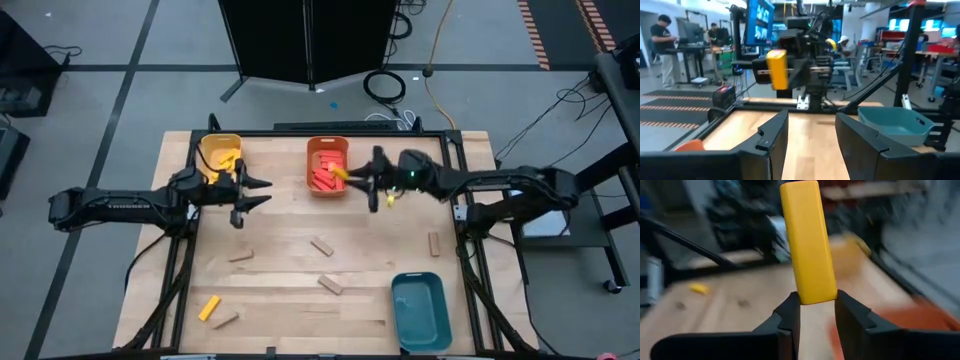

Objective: Sort blocks
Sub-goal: Put the yellow block into the yellow bin

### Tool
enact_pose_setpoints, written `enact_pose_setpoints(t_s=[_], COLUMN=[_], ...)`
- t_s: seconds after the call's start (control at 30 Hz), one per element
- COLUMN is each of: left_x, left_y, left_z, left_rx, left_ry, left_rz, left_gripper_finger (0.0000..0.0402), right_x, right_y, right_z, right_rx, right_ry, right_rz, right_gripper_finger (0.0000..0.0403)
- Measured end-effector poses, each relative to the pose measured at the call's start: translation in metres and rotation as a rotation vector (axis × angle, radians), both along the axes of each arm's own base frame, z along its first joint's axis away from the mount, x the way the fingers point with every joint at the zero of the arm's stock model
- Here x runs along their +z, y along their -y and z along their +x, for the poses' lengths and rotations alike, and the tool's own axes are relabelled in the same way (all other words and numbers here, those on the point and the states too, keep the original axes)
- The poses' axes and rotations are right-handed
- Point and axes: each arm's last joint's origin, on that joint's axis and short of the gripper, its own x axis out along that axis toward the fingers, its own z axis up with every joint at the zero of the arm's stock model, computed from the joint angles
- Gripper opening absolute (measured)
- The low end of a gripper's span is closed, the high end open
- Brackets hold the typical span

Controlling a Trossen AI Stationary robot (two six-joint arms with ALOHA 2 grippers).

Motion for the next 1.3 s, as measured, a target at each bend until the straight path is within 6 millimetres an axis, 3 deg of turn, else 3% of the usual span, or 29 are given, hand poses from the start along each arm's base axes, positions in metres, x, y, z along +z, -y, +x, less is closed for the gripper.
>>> enact_pose_setpoints(t_s=[0.17, 0.3, 0.67, 0.83, 1.07, 1.3], left_x=[0.006, 0.004, -0.006, -0.009, -0.008, 0.000], left_y=[0.006, 0.013, 0.030, 0.030, 0.033, 0.036], left_z=[0.002, 0.008, 0.029, 0.033, 0.034, 0.034], left_rx=[-0.036, -0.114, -0.179, -0.177, -0.184, -0.186], left_ry=[0.066, 0.083, 0.129, 0.138, 0.161, 0.222], left_rz=[0.014, 0.087, 0.322, 0.324, 0.321, 0.323], left_gripper_finger=[0.0160, 0.0160, 0.0168, 0.0214, 0.0285, 0.0299], right_x=[-0.004, -0.012, -0.017, -0.009, -0.005, -0.006], right_y=[-0.029, -0.041, -0.067, -0.076, -0.078, -0.076], right_z=[0.030, 0.050, 0.124, 0.137, 0.139, 0.140], right_rx=[0.119, 0.158, 0.256, 0.282, 0.229, 0.176], right_ry=[0.209, 0.322, 0.292, 0.265, 0.256, 0.237], right_rz=[-0.109, -0.156, -0.244, -0.280, -0.293, -0.292], right_gripper_finger=[0.0074, 0.0074, 0.0075, 0.0075, 0.0075, 0.0075])
